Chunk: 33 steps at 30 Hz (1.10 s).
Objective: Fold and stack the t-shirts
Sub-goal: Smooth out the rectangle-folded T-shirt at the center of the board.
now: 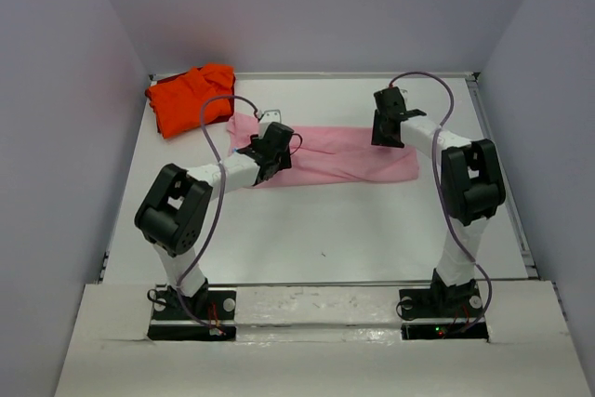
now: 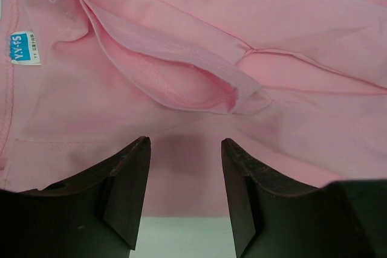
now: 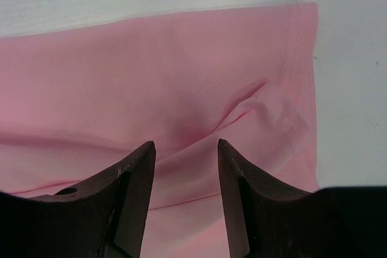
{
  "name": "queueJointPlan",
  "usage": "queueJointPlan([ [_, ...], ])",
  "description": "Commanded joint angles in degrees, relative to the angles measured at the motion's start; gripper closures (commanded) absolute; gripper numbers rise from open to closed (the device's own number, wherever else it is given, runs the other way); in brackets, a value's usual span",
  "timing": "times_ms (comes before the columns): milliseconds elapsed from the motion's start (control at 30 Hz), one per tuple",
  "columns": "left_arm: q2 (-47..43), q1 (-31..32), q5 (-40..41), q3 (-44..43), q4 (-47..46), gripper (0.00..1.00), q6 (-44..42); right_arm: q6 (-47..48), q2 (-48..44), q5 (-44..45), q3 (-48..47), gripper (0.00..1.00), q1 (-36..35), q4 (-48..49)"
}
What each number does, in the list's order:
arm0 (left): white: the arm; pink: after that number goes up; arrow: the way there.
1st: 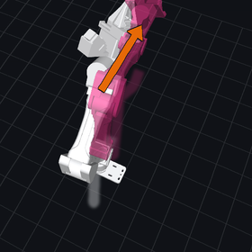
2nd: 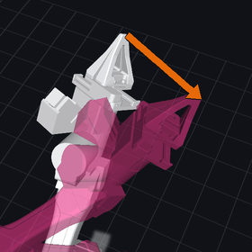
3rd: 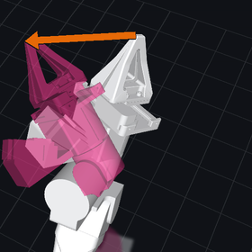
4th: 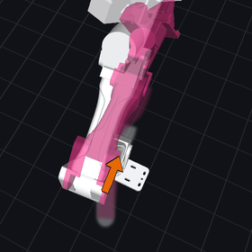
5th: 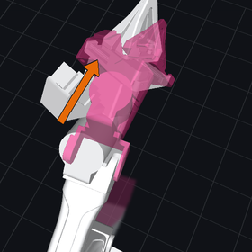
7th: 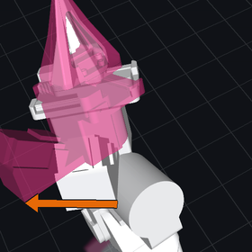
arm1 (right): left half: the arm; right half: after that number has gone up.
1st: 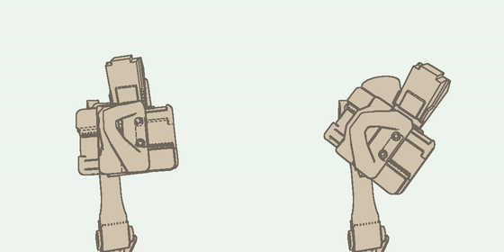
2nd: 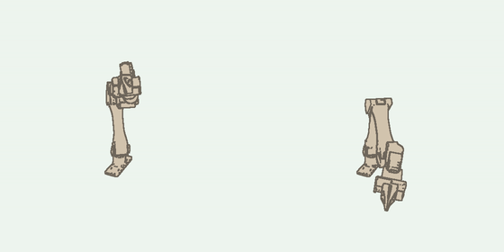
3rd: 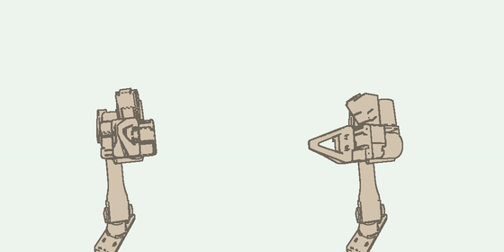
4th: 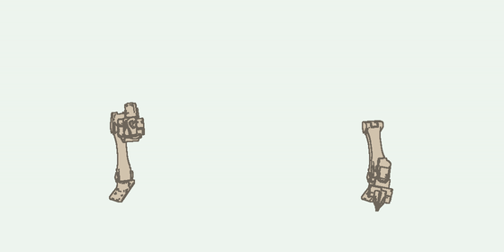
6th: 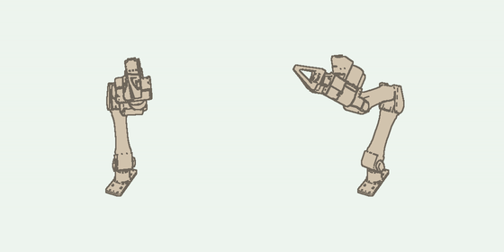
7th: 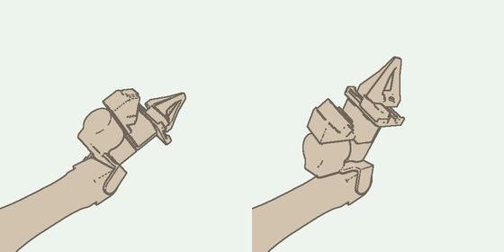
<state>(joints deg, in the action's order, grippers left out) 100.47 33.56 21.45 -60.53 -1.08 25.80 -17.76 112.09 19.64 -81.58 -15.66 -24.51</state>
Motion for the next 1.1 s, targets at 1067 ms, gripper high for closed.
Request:
queueJointPlan([
  [1067, 18.9, -1.9, 5.4, -23.1, 1.6, 0.43, -9.8, -2.0, -2.1, 4.5, 6.5, 0.50, -0.4, -0.3],
])
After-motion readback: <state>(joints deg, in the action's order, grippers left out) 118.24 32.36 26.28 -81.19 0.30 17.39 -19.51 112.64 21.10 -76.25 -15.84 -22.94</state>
